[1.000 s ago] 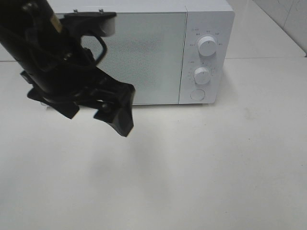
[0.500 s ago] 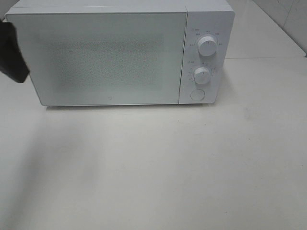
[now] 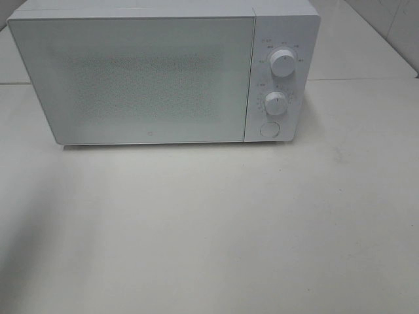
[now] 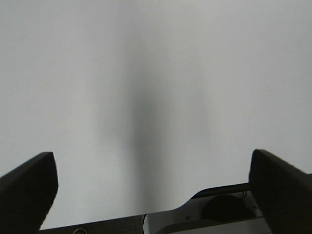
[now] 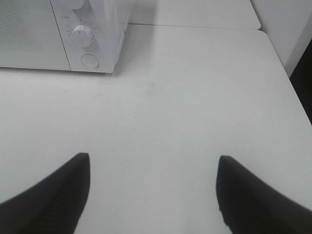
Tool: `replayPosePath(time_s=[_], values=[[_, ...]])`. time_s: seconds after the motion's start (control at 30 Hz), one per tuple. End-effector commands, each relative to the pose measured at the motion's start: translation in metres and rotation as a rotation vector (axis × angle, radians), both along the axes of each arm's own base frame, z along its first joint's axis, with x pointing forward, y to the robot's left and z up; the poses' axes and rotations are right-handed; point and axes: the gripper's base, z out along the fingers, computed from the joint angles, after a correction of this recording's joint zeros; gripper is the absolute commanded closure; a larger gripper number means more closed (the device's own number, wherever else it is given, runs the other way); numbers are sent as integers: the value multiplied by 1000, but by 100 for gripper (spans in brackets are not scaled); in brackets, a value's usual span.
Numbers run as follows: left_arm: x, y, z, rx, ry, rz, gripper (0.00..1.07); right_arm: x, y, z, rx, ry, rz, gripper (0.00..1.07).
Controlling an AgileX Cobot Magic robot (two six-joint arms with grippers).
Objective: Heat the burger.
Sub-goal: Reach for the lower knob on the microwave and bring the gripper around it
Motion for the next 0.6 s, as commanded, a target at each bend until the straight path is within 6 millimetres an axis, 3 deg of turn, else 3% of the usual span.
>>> replayPosePath(time_s=[0.03, 0.33, 0.6], values=[[-16, 4, -6, 7, 1, 10, 7, -3, 0, 0, 10, -34, -10, 36], [-72, 15, -41, 45, -11, 28, 7, -3, 1, 0, 16, -34, -6, 36], [-108, 20, -69, 42, -53, 26, 7, -3, 1, 0, 16, -34, -6, 36]])
